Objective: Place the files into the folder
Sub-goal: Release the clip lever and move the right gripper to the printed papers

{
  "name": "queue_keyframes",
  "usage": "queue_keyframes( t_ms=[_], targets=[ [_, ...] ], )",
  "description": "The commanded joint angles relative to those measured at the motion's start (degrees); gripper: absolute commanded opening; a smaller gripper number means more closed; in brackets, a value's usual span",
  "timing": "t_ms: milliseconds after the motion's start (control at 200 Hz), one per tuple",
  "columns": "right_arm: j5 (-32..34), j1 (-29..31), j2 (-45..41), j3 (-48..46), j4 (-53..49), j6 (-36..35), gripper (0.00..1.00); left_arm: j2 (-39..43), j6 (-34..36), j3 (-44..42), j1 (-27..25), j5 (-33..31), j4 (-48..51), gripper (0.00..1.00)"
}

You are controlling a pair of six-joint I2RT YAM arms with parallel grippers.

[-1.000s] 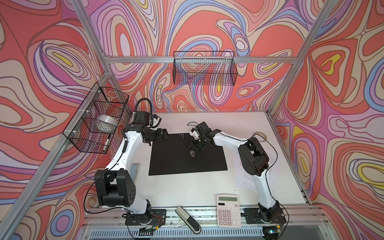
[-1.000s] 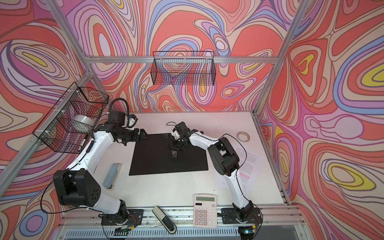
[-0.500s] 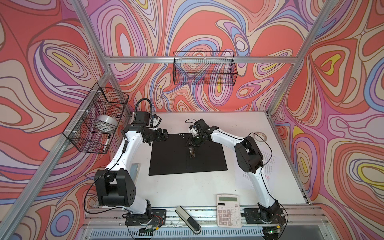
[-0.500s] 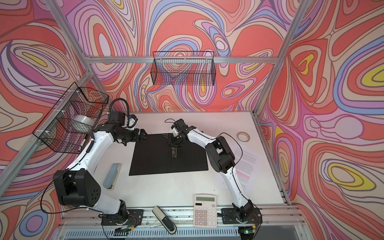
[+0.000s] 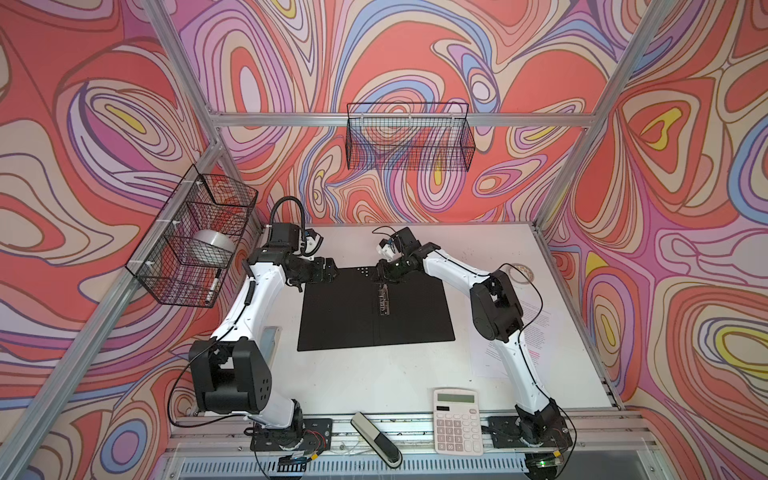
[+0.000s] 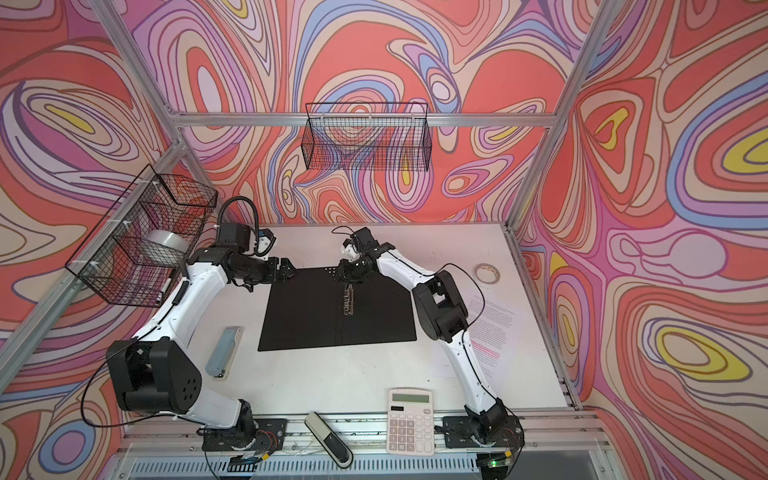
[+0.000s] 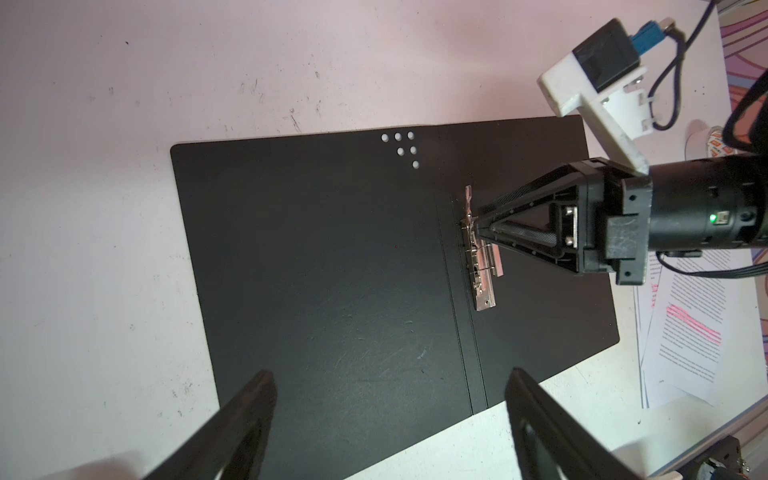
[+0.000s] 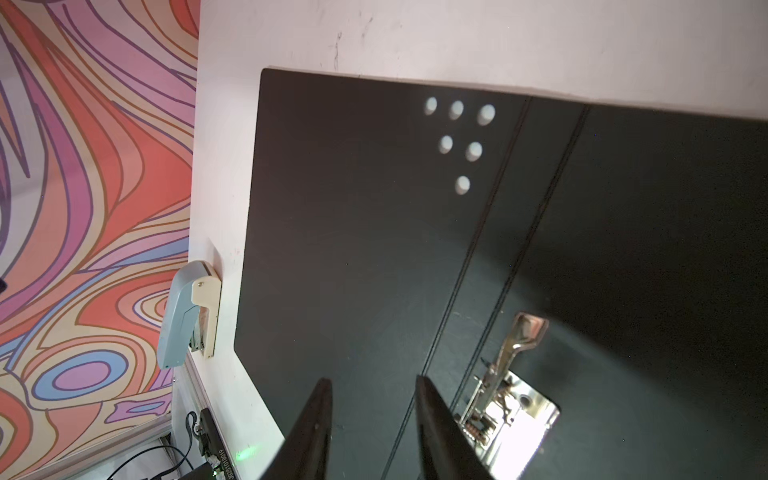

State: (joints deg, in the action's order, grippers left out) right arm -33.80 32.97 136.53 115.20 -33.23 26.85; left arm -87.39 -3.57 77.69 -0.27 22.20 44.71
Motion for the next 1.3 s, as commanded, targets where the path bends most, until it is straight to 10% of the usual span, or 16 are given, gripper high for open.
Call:
queue_keyframes(
  t_ms=[0,586,967,1292],
  targets=[
    [4.1,-0.1,-4.2,0.0,-0.9,-1.2,0.39,2.2,2.4,1.8,0.3,1.3,1.0,0.89],
    [42.8,-2.2,-48.4,-39.9,-4.5,-0.3,0.57,7.0,13.9,4.9,-21.1,-5.5,0.8,1.00],
    [48.9,-11.3,-66.4,-54.1,-18.7,7.4,0.76,0.5,13.2,9.5,-29.5,-1.7,3.4,1.00],
    [44.0,-22.8,-65.2,-59.2,-21.8,6.9,0.83,-4.8,12.7,11.9,-31.4,1.3,2.3,1.00]
  ],
)
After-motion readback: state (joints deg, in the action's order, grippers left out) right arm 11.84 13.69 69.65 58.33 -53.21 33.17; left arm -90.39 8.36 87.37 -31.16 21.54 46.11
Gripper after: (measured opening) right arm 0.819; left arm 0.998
